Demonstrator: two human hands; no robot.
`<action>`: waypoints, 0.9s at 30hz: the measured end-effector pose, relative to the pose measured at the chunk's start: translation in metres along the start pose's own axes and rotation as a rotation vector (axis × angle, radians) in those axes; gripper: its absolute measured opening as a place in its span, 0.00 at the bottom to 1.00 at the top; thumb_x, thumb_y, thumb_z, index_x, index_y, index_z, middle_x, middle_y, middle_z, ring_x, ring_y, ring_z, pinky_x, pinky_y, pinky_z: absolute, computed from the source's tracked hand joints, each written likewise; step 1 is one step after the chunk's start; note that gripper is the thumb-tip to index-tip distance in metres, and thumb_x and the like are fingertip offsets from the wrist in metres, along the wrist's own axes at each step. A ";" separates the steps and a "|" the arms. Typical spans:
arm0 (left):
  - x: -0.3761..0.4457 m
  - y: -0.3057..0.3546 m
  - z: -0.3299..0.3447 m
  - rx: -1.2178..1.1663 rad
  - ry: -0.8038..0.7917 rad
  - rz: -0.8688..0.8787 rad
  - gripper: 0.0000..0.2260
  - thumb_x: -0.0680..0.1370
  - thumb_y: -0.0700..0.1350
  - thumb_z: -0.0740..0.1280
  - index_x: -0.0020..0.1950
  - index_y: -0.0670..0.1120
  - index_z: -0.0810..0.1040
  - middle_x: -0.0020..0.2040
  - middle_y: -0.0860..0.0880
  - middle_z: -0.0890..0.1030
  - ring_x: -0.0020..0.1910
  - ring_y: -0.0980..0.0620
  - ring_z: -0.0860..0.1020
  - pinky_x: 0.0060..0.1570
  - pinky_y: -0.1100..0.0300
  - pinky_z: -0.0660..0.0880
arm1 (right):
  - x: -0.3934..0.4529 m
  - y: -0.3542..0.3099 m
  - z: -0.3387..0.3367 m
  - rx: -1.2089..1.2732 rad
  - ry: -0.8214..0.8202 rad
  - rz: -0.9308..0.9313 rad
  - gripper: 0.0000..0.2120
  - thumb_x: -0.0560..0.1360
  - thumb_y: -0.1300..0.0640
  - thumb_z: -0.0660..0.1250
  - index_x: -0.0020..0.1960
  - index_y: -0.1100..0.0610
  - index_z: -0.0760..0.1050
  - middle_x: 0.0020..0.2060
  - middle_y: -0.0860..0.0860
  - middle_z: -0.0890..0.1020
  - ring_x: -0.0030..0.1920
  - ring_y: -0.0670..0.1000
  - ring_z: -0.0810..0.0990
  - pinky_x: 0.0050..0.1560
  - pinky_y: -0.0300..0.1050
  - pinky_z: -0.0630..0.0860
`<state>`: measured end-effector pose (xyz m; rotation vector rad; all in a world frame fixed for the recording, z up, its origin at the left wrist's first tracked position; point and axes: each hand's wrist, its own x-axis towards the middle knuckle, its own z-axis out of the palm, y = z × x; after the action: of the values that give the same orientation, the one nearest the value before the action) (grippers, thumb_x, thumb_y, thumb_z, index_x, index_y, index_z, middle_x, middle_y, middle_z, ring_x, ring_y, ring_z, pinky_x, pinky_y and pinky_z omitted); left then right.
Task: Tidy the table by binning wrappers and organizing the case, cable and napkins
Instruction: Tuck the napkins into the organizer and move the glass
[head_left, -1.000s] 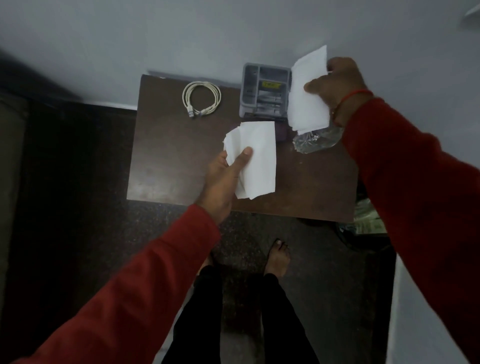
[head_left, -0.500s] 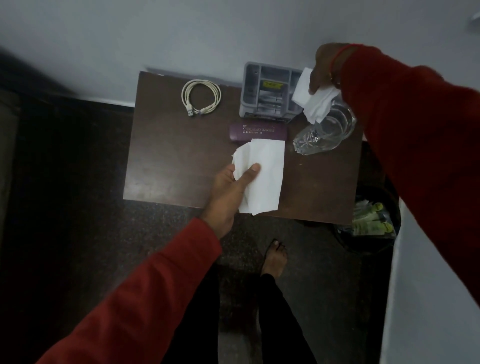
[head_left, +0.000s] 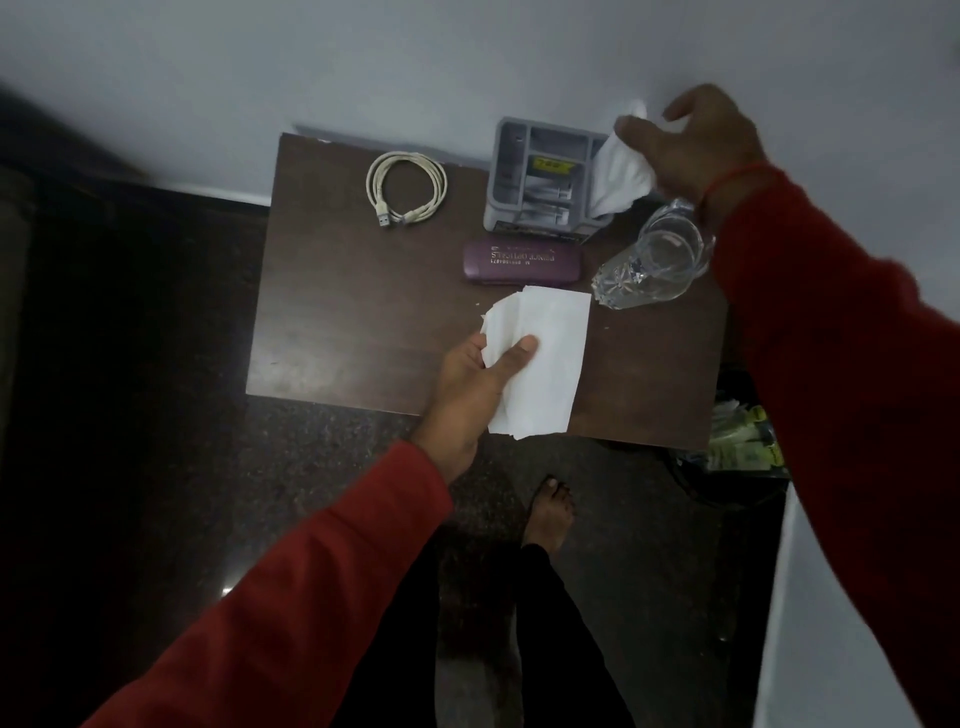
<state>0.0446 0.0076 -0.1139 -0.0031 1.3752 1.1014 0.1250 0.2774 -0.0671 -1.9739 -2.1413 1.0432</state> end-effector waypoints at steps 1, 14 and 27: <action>0.000 0.000 0.000 0.012 -0.003 -0.002 0.16 0.79 0.47 0.72 0.65 0.45 0.80 0.58 0.46 0.86 0.56 0.46 0.85 0.54 0.47 0.83 | -0.006 0.009 0.000 -0.010 -0.015 0.004 0.33 0.72 0.37 0.71 0.67 0.58 0.70 0.62 0.55 0.78 0.60 0.54 0.78 0.52 0.39 0.70; 0.012 0.023 0.006 -0.032 0.013 0.150 0.18 0.80 0.44 0.70 0.70 0.43 0.76 0.61 0.43 0.85 0.58 0.42 0.84 0.55 0.43 0.82 | -0.091 0.008 0.031 0.030 -0.637 -0.373 0.37 0.68 0.37 0.74 0.71 0.51 0.70 0.64 0.49 0.79 0.62 0.49 0.80 0.63 0.52 0.79; 0.014 0.025 -0.006 -0.091 0.114 0.132 0.11 0.86 0.46 0.59 0.62 0.46 0.79 0.52 0.48 0.88 0.43 0.45 0.86 0.49 0.48 0.81 | -0.067 -0.003 -0.007 -0.022 -0.194 -0.503 0.13 0.74 0.61 0.72 0.59 0.59 0.81 0.50 0.48 0.80 0.45 0.48 0.80 0.44 0.36 0.78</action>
<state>0.0221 0.0260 -0.1120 -0.0428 1.4419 1.2905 0.1378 0.2198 -0.0336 -1.2631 -2.5580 1.1460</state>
